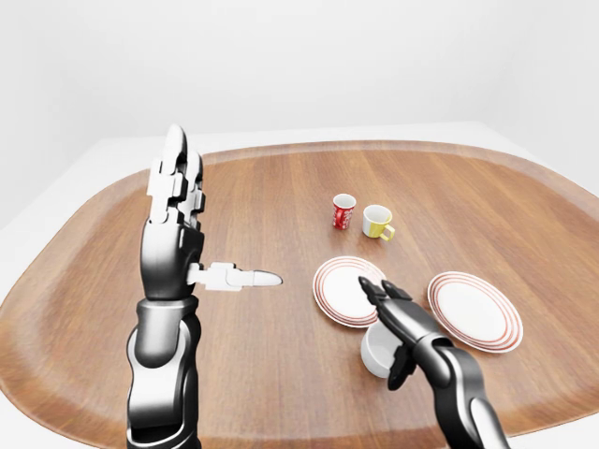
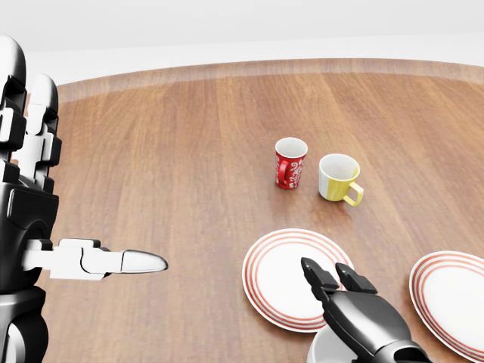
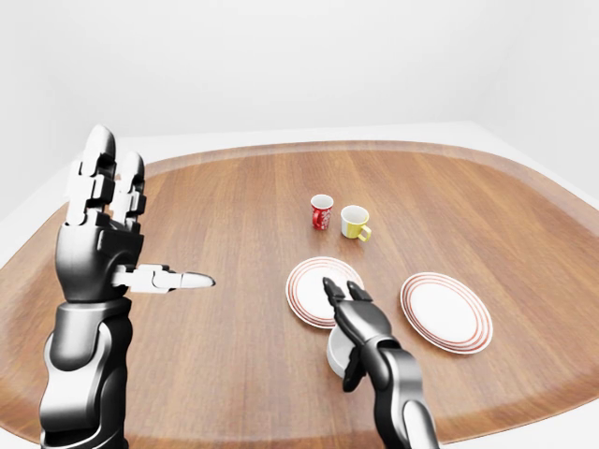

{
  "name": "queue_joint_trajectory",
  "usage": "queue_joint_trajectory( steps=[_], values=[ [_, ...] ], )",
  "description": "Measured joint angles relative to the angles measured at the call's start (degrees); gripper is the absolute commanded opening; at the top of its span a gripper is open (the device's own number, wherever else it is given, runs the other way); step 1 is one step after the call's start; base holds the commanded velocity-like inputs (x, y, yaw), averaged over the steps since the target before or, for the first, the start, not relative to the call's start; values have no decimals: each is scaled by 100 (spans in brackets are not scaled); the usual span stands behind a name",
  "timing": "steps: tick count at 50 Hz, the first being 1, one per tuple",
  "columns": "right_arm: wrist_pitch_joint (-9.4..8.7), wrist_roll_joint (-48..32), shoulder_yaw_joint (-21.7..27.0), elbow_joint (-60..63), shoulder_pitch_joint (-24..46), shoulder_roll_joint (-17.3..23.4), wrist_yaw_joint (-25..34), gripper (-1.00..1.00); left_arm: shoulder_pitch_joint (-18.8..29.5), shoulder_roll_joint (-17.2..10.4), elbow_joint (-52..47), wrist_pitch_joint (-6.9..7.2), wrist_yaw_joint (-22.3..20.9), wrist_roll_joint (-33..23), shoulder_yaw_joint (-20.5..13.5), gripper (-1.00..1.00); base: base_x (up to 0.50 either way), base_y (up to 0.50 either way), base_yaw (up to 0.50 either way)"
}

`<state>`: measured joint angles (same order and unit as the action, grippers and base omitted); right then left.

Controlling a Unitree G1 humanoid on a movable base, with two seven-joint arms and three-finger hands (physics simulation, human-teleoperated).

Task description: Put the white mug on the left plate.

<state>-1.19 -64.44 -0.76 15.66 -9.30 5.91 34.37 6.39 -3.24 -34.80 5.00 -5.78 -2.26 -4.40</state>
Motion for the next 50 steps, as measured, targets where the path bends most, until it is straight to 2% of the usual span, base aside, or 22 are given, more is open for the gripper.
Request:
queue_joint_trajectory(
  steps=[50],
  values=[
    [219, -226, -113, -828, 174, 102, -435, 100, 46, -21, -1, 0, 6, 28, -36, 100, 0, 0, 0]
  ],
)
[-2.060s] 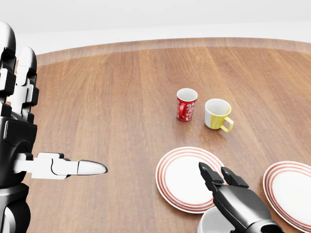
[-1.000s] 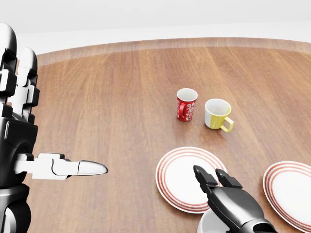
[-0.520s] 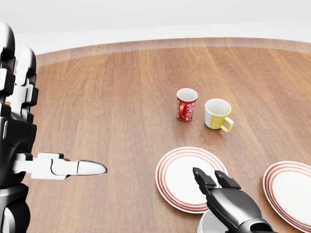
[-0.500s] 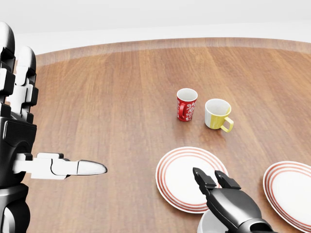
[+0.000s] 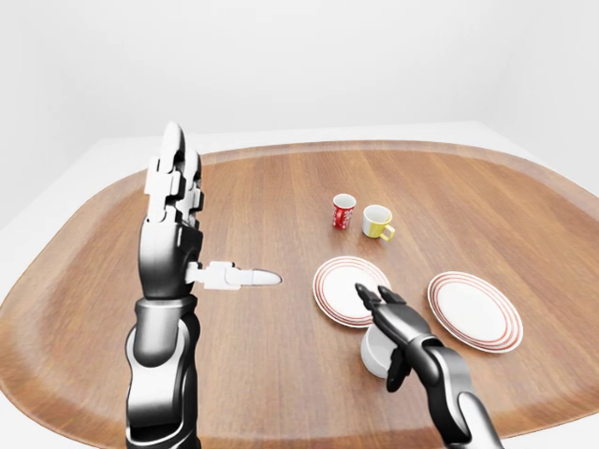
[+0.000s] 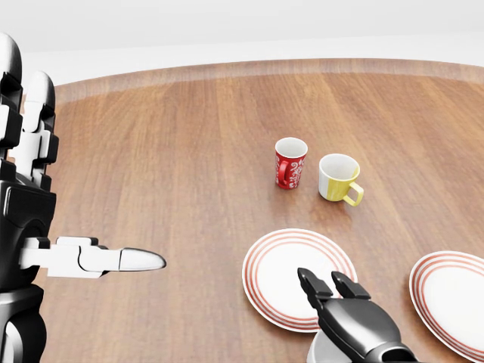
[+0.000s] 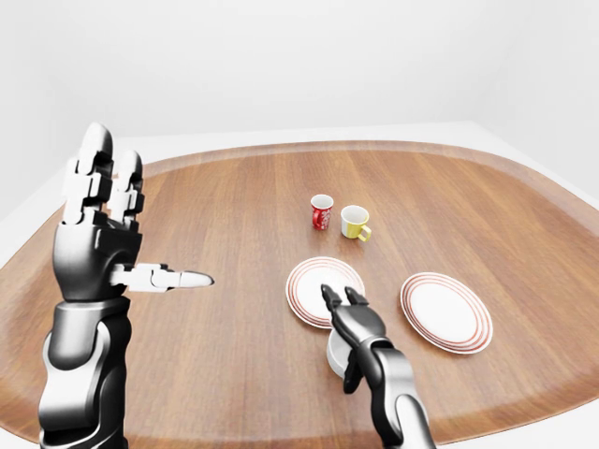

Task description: Put the white mug on the left plate.

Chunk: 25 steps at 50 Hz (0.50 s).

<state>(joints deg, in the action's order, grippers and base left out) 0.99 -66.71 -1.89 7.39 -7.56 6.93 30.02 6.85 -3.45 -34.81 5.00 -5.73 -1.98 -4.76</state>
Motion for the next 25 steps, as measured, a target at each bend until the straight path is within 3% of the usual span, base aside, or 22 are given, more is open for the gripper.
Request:
queue_joint_trajectory(
  steps=[25],
  values=[
    [161, -104, -86, -425, 38, 53, -246, 100, 11, -8, 11, 0, 5, 8, -12, 100, 0, 0, 0]
  ],
)
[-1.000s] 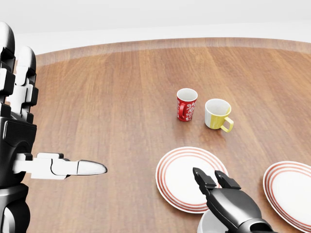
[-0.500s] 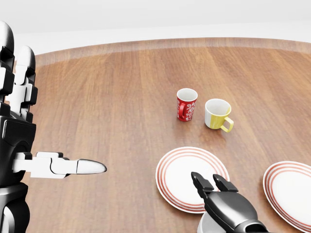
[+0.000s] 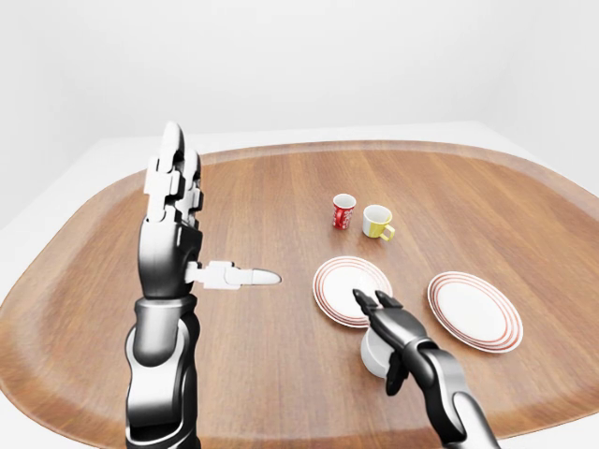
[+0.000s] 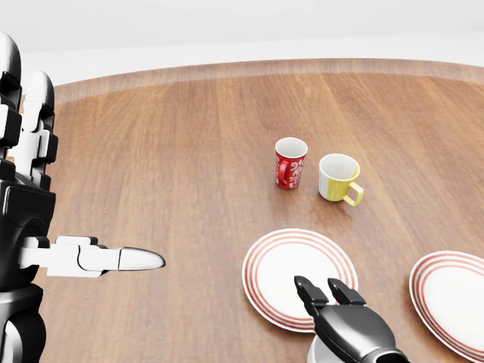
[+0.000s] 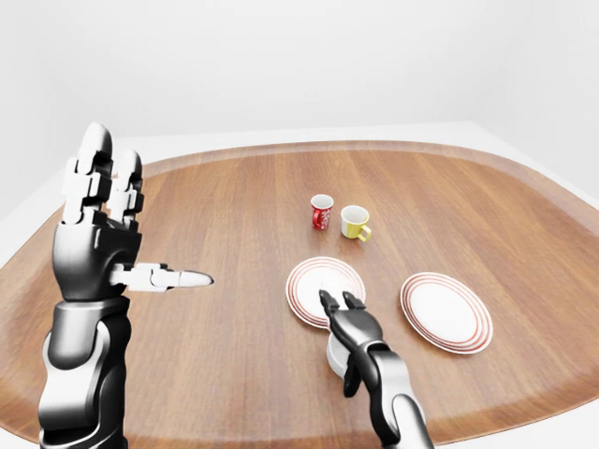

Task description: Put the white mug on the left plate.

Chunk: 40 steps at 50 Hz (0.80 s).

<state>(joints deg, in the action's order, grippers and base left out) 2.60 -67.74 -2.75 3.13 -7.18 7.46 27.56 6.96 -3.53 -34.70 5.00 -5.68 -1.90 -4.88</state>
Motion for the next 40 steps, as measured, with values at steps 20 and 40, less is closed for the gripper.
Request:
queue_joint_trajectory(
  steps=[20, 40],
  values=[
    [202, -55, -1, -26, -41, 35, -39, -100, -22, 7, -4, 0, 4, -8, 7, 100, 0, 0, 0],
    [198, 326, 34, 719, -283, -35, 603, -100, -25, 7, 21, 0, 9, -15, 5, 100, 0, 0, 0]
  ],
)
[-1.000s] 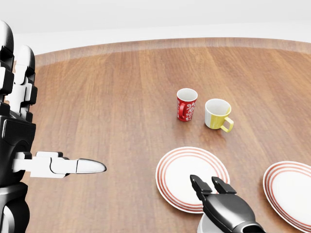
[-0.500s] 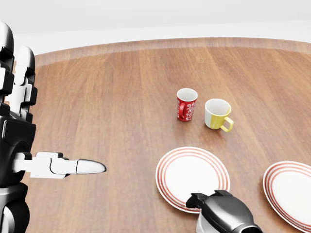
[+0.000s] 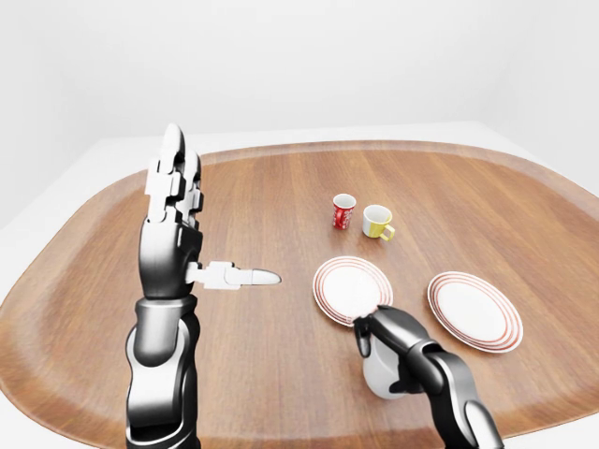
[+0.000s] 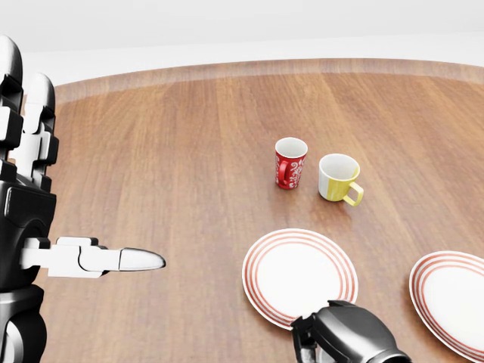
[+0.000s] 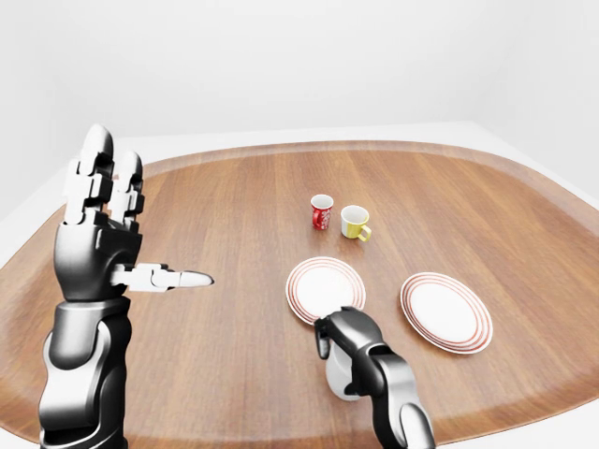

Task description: Put the white mug on the left plate.

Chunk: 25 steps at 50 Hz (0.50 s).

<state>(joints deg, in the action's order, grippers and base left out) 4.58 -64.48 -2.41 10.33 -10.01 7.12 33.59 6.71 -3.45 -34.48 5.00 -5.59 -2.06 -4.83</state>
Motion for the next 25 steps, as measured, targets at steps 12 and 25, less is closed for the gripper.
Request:
queue_joint_trajectory(
  steps=[12, 25],
  values=[
    [-197, 319, 115, 1230, 75, -118, 641, -100, -3, 4, 18, 0, 1, -6, 8, 100, 0, 0, 0],
    [-323, 430, 214, 1695, 658, -94, 641, -100, 20, -3, 0, 0, 4, 10, -6, 100, 0, 0, 0]
  ],
)
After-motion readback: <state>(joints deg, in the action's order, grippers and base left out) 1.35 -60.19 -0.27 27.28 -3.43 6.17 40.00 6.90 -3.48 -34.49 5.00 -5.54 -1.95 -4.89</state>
